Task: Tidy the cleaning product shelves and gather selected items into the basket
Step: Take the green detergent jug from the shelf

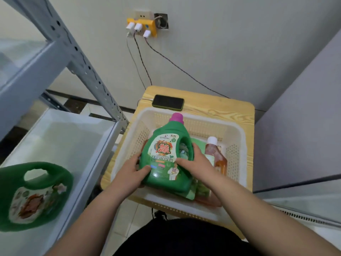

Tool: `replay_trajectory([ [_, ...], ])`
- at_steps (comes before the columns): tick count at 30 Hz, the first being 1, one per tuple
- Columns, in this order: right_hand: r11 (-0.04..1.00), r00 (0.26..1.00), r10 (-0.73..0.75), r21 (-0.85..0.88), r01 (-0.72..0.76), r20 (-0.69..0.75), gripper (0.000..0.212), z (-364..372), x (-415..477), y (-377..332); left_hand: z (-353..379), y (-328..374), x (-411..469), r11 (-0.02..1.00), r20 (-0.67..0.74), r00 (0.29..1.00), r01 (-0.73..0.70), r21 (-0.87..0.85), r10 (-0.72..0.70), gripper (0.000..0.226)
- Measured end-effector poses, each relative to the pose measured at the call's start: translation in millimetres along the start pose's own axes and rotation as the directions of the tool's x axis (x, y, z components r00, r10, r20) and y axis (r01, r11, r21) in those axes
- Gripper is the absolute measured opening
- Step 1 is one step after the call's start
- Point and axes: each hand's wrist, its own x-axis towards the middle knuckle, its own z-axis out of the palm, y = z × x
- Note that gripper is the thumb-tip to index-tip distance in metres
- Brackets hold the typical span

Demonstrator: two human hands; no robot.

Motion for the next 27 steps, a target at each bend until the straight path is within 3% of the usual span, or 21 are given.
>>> replay_trajectory([
  [4, 0.996, 0.999, 0.041, -0.084, -0.040, 0.009, 0.081, 30.9, 24.8, -20.7, -30.9, -12.2, 24.2, 0.986, -0.024, 0.999, -0.026, 0.163, 0.030, 0.047],
  [7, 0.986, 1.000, 0.027, -0.163, -0.027, 0.000, 0.079, 49.5, 32.5, -29.0, -48.6, -21.7, 29.7, 0.873, -0.039, 0.994, -0.074, 0.482, 0.105, 0.049],
  [9, 0.978, 1.000, 0.019, -0.207, -0.021, -0.013, 0.078, 58.8, 34.2, -32.2, -53.7, -24.5, 32.3, 0.806, -0.027, 0.981, -0.141, 0.575, 0.191, 0.051],
  [16, 0.920, 0.990, 0.065, -0.377, -0.107, -0.123, 0.089, 88.4, 21.9, -37.5, -32.2, -15.0, 36.3, 0.672, 0.167, 0.887, -0.439, 0.596, 0.430, 0.059],
  [20, 0.882, 0.997, -0.041, -0.471, 0.004, -0.069, 0.081, 94.1, 5.5, -26.6, -26.3, -20.2, 39.9, 0.593, 0.228, 0.891, -0.435, 0.678, 0.393, 0.070],
  [27, 0.771, 0.993, -0.058, -0.627, 0.112, 0.107, 0.086, 67.7, -0.6, -14.3, -26.0, -26.2, 36.0, 0.635, 0.175, 0.905, -0.399, 0.662, 0.387, 0.061],
])
